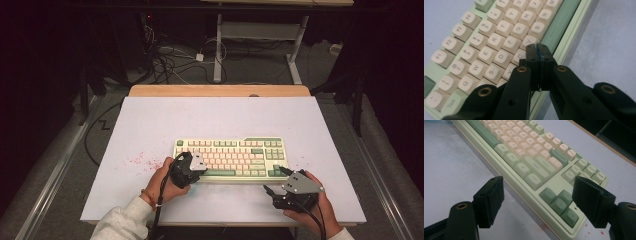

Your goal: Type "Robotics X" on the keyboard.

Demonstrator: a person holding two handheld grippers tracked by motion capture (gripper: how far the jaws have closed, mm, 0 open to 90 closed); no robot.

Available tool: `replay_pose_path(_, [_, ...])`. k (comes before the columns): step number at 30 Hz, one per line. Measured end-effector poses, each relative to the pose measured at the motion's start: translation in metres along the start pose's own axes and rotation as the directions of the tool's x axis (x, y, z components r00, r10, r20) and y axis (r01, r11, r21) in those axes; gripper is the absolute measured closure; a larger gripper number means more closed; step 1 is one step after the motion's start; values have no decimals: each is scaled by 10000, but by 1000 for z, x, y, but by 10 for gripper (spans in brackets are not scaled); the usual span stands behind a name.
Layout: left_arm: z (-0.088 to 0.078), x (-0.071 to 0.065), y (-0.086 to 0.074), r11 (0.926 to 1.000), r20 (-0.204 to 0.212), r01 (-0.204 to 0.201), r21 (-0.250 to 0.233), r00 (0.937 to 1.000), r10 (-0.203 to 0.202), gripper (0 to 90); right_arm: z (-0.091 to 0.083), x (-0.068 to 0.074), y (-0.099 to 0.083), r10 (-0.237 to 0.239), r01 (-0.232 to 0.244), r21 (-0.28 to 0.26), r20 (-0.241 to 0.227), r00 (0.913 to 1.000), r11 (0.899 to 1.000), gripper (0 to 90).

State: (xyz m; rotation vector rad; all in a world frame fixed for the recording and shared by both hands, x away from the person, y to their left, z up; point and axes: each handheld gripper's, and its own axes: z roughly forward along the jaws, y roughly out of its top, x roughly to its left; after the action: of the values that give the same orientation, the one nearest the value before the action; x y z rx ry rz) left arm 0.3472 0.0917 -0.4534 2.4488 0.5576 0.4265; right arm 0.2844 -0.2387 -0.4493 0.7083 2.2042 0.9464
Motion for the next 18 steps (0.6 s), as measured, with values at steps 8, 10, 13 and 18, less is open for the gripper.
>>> replay_pose_path(8, [-11,2,5,9996,-104,36,-278,9999,-39,858,0,0,0,-3,3,-12,29,10000,10000,258])
replay_pose_path(10, [-14,4,5,9991,-139,106,-420,9998,-112,852,-1,-1,0,13,-13,-8,32,10000,10000,259])
replay_pose_path(13, [-17,5,5,9984,-207,122,-554,9997,-133,833,-1,-1,0,13,-13,-20,29,10000,10000,259])
replay_pose_path(18, [-21,7,4,9975,-389,34,-702,9992,-61,770,-1,-1,0,18,-18,-5,43,10000,10000,258])
